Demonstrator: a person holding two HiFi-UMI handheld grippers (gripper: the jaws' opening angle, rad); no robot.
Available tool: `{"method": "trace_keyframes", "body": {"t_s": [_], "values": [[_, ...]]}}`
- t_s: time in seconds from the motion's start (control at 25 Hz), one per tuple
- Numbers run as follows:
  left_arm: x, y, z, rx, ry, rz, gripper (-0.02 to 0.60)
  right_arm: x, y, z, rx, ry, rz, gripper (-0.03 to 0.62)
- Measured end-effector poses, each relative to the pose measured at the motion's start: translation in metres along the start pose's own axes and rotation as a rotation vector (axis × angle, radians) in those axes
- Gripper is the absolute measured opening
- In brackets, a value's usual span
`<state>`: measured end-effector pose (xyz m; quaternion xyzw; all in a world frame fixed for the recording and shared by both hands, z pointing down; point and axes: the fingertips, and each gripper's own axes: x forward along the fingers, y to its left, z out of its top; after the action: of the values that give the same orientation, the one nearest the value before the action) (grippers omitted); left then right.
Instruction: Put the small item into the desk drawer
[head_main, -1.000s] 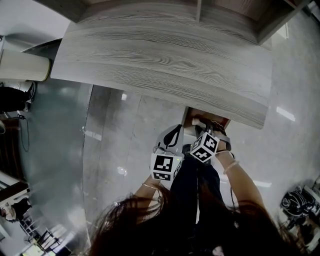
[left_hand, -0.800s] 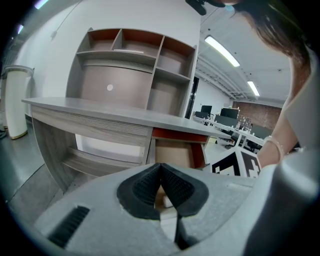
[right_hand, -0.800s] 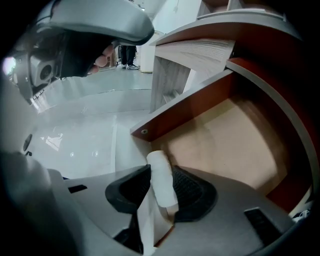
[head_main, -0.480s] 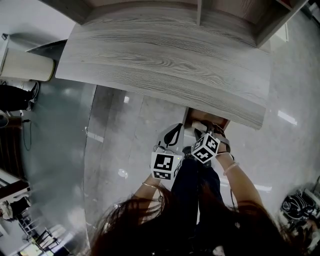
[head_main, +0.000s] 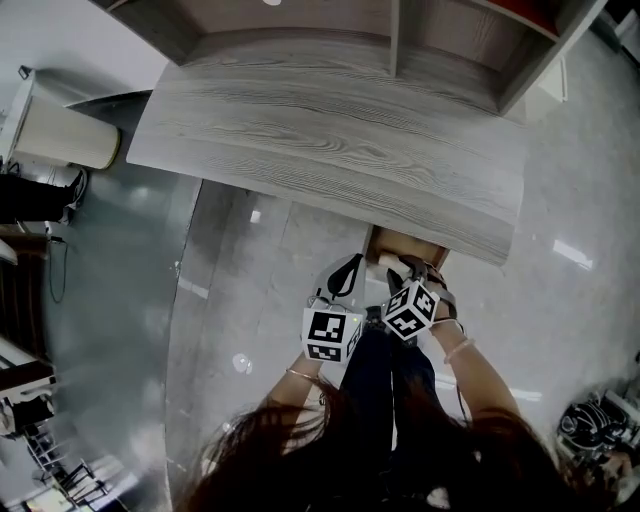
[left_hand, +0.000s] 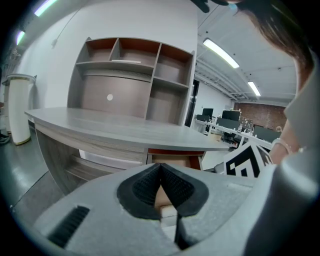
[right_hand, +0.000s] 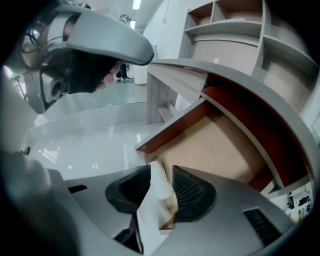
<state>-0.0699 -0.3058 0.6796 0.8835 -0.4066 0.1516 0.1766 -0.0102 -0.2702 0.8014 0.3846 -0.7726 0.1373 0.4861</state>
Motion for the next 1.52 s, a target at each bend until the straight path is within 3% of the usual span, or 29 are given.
{"method": "trace_keyframes", "body": {"t_s": [0.4, 0.84, 1.2, 1.52], "values": [[-0.023, -0.008, 0.028, 0.025, -0.023, 0.057, 0.015, -0.048, 0.000, 0.011, -0.005, -0.033, -0.019, 0.110], [-0.042, -0.038, 0.049, 0.060, -0.027, 0.067, 0.017, -0.108, 0.000, 0.026, 0.018, -0.119, -0.049, 0.066], [-0.056, -0.064, 0.082, 0.065, -0.070, 0.080, 0.015, -0.169, -0.021, 0.043, 0.085, -0.229, -0.116, 0.029], [-0.071, -0.096, 0.110, 0.080, -0.090, 0.065, 0.015, -0.221, -0.038, 0.052, 0.210, -0.333, -0.145, 0.004]]}}
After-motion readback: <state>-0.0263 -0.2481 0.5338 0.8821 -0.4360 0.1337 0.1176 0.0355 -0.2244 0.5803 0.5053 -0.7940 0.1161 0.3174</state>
